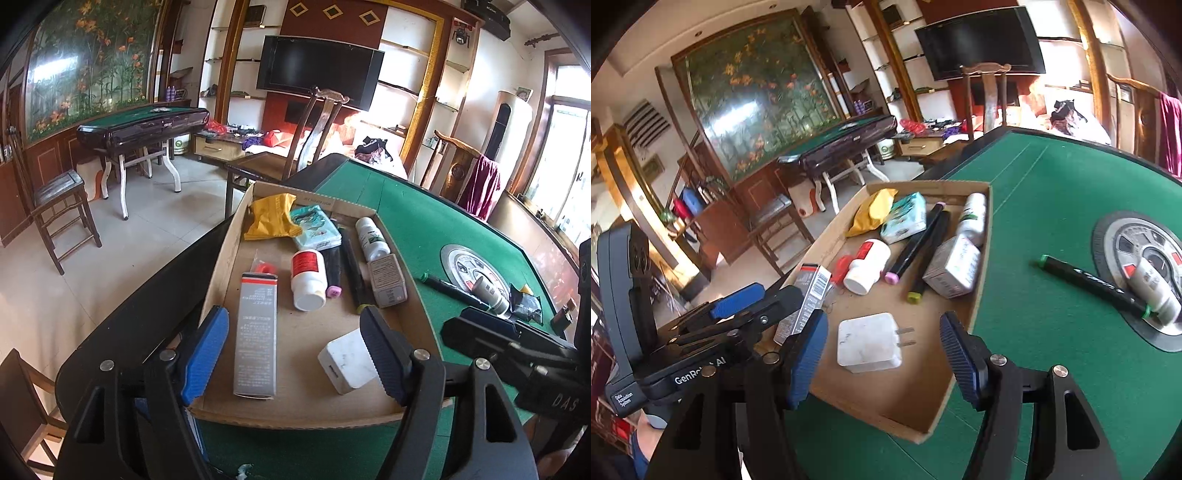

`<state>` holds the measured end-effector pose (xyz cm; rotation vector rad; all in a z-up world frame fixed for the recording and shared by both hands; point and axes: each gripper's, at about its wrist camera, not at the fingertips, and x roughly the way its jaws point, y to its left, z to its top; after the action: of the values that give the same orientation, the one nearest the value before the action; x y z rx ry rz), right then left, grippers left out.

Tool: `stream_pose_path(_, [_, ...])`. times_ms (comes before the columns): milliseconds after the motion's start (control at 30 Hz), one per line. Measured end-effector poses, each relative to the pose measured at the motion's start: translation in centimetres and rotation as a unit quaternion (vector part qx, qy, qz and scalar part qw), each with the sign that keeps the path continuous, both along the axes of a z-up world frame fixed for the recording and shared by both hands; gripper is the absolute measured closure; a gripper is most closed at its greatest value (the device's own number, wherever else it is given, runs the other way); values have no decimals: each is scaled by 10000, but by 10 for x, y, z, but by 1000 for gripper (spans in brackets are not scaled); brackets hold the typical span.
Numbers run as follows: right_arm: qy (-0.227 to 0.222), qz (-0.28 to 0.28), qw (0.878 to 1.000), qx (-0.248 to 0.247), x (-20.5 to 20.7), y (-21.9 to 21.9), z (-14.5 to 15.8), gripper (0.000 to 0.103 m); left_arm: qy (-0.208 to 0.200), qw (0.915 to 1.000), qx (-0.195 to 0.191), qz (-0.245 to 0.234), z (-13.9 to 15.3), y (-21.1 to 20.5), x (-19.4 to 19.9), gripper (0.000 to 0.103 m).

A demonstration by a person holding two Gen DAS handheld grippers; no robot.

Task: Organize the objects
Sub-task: 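Withdraw both tools from the tray toward the remaining items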

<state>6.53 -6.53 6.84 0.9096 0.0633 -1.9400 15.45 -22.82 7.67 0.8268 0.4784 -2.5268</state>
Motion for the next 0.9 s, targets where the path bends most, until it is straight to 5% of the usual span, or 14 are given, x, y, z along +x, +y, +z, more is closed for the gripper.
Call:
stream_pose_path(300, [-243,-779,9957,-427,-37,92,5,29,-48,9984,-321,-457,17,48,-19,29])
stream_pose_path(467, [-637,-1551,9842,-565,-78,161,-2,26,-256,9891,-518,-1355,18,97,-58,28])
stream_pose_path(567, [-860,-1861,9764,-677,-98,191,-3,26,-595,9709,-622,-2234,15,127,-101,28])
stream_pose_path(700, [-967,-2257,9667,-719,-109,220,-10,25,-1242,9343,-742,-3258,-1,150,-171,29])
stream_pose_path(900, [-1497,-2377,9534,-1097,-122,237,-18,23,-1926,9055,-494,-3749,-27,143,-243,30])
